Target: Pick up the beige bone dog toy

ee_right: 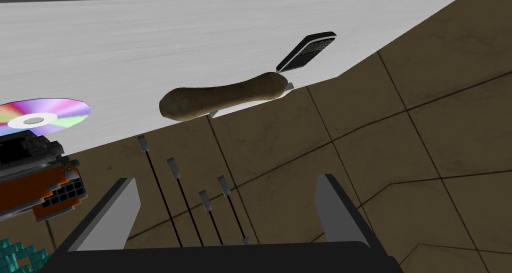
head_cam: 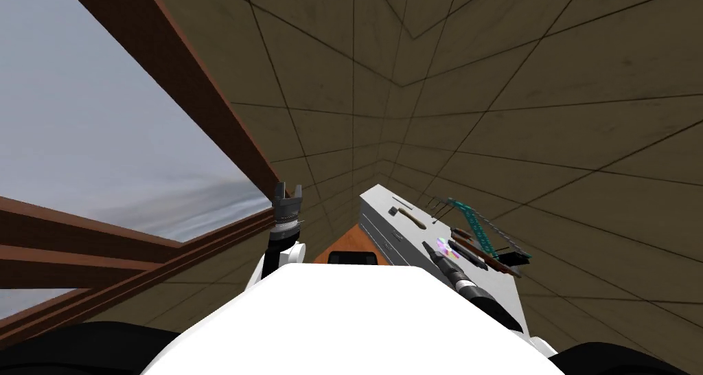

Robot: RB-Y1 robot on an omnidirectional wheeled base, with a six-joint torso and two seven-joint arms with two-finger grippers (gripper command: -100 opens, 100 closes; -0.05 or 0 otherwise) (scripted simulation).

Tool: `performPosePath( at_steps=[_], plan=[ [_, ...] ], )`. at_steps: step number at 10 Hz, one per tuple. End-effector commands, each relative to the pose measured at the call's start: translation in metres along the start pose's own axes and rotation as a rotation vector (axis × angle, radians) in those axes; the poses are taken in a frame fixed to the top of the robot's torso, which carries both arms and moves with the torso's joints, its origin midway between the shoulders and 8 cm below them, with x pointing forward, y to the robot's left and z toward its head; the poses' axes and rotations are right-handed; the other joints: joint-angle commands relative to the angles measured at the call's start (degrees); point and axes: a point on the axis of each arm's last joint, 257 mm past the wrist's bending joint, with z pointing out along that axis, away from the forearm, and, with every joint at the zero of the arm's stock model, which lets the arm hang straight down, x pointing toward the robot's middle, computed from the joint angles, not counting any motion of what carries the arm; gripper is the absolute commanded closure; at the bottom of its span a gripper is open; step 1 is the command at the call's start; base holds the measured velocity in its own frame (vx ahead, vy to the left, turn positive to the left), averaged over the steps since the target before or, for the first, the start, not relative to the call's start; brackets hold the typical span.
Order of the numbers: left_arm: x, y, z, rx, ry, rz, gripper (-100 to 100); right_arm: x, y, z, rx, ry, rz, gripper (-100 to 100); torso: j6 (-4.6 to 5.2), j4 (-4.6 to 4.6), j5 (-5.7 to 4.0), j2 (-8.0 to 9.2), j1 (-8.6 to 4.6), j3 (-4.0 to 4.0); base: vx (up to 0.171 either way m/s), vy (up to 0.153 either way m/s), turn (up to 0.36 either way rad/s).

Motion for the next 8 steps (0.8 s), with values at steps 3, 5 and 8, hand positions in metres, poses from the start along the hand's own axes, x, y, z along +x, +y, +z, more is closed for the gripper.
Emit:
performPosePath(
  at_steps=[3, 5, 8],
  plan=[
    [0.0, 0.0, 0.0, 0.0, 0.0, 0.0, 0, 0.016, -0.044, -0.016, 0.098, 0.073, -0.085, -100, 0.0, 0.0, 0.01, -0.01, 0.01, -0.01, -0.021, -0.017, 0.311],
    [0.0, 0.0, 0.0, 0.0, 0.0, 0.0, 0, 0.036, -0.094, -0.04, 0.207, 0.167, -0.186, -100, 0.0, -0.01, 0.0, -0.05, 0.01, -0.03, -0.016, -0.021, 0.353],
    [0.0, 0.0, 0.0, 0.0, 0.0, 0.0, 0, 0.049, -0.141, -0.067, 0.314, 0.262, -0.291, -100, 0.0, -0.02, 0.0, -0.11, -0.04, -0.06, -0.009, -0.025, 0.453]
  ],
)
